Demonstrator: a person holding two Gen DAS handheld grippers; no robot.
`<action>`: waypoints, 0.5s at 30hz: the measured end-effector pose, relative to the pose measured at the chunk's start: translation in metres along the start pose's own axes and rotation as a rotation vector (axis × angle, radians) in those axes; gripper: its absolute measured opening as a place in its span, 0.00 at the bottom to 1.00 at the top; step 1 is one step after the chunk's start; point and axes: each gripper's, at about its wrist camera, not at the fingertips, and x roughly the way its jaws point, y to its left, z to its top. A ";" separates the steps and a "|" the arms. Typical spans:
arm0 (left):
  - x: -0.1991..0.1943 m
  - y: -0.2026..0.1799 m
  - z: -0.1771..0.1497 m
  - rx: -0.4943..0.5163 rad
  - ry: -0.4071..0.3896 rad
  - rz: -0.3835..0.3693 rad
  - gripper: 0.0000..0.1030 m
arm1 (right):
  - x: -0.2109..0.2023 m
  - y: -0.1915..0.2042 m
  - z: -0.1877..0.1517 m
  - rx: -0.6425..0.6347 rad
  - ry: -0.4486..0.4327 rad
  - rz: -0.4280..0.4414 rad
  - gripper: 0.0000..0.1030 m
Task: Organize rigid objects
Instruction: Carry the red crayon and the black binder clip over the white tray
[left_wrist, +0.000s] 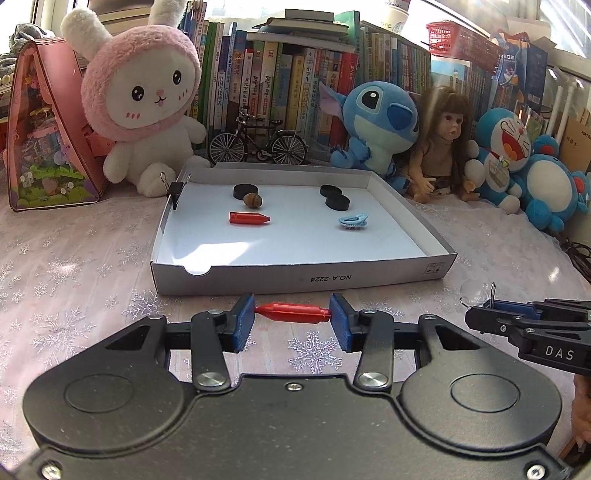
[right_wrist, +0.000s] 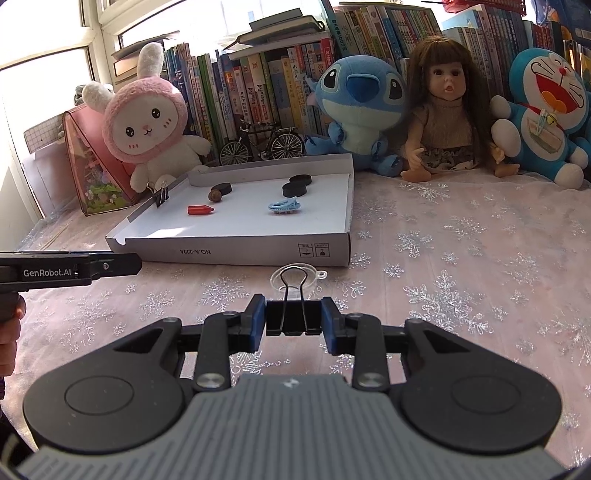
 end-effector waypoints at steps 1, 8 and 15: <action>0.001 0.000 0.001 0.001 0.000 -0.001 0.41 | 0.001 0.000 0.002 0.001 0.000 0.001 0.37; 0.010 -0.001 0.018 -0.020 0.004 -0.016 0.41 | 0.007 -0.001 0.015 0.020 -0.002 0.014 0.37; 0.021 -0.003 0.037 -0.013 -0.007 -0.020 0.41 | 0.019 -0.003 0.034 0.036 0.004 0.026 0.36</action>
